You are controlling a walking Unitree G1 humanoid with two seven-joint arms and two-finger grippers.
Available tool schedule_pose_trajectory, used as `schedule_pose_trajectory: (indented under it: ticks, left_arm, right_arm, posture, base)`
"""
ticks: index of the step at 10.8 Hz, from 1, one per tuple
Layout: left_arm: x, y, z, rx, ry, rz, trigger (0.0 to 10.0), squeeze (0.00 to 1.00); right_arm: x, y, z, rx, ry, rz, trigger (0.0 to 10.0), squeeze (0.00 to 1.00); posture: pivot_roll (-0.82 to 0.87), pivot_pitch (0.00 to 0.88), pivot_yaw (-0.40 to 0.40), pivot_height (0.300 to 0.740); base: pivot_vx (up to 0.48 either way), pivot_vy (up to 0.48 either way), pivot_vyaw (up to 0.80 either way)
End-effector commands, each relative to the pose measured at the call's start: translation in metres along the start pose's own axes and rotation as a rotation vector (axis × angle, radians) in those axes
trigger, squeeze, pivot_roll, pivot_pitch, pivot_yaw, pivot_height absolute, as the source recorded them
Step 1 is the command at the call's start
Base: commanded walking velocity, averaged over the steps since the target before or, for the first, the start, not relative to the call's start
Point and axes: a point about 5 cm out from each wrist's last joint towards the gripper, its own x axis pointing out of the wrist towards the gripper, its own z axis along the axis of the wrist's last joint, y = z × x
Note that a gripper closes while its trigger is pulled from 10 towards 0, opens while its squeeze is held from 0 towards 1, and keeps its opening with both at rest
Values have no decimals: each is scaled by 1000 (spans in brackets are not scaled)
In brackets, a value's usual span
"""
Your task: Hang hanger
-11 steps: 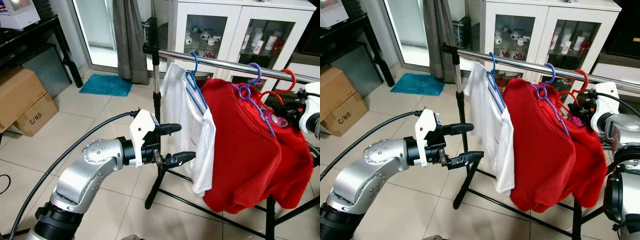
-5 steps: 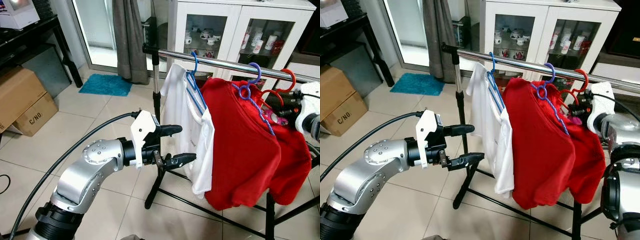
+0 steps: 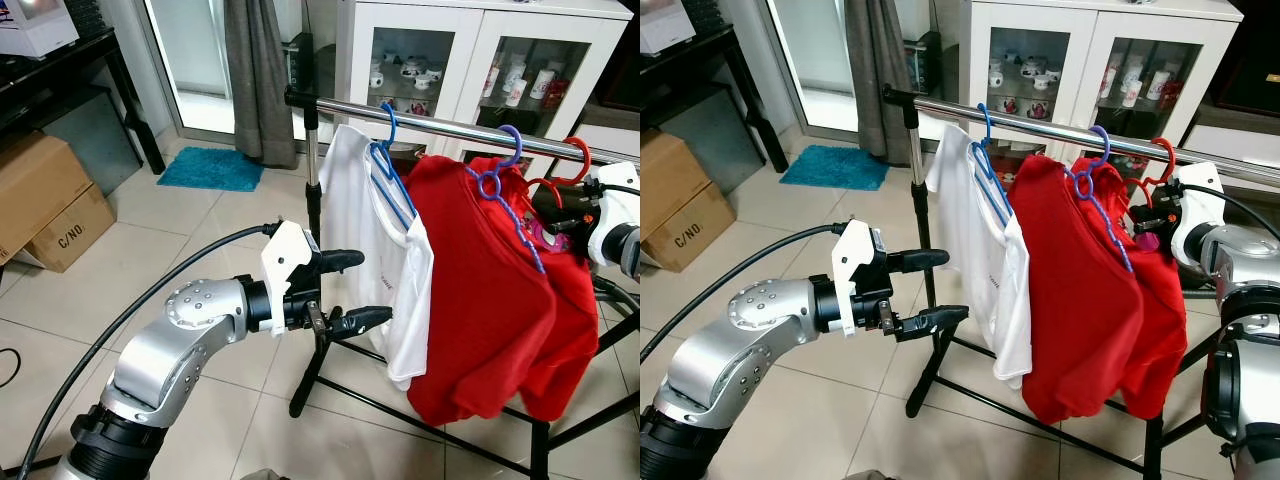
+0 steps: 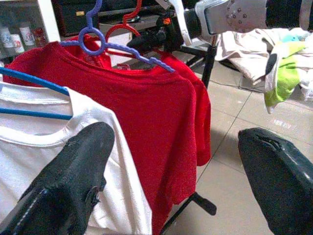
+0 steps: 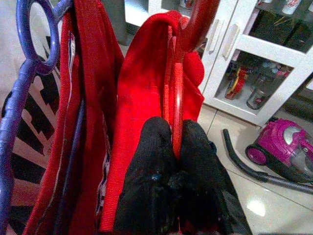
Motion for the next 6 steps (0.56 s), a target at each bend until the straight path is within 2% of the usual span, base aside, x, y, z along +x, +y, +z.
schedule_pose_trajectory:
  ticks: [1, 3, 4, 5, 6]
  left_arm:
    - [0, 0, -1, 22, 21, 6, 10000, 0]
    - [-2, 7, -5, 60, 52, 98, 10000, 0]
    - [-7, 24, -13, 82, 79, 310, 10000, 0]
    - [-13, 31, -16, 74, 97, 406, 10000, 0]
    - [-16, 33, -17, 58, 95, 450, 10000, 0]
  right_arm:
    - [-1, -1, -2, 8, 4, 0, 0, 0]
    - [-5, -5, -1, 23, -17, -20, 0, 0]
    - [-11, -12, 3, 40, -74, -91, 0, 0]
    - [-14, -14, 5, 63, -113, -108, 0, 0]
    - [-19, -12, 10, 61, -183, -119, 0, 0]
  posture:
    - [-65, 0, 57, 740]
    - [-62, 0, 54, 740]
    - [-63, 0, 58, 740]
    - [-67, 0, 66, 740]
    - [-70, 0, 71, 740]
  base:
    - [0, 0, 0]
    - [0, 0, 0]
    - [0, 0, 0]
    - [0, 0, 0]
    - [0, 0, 0]
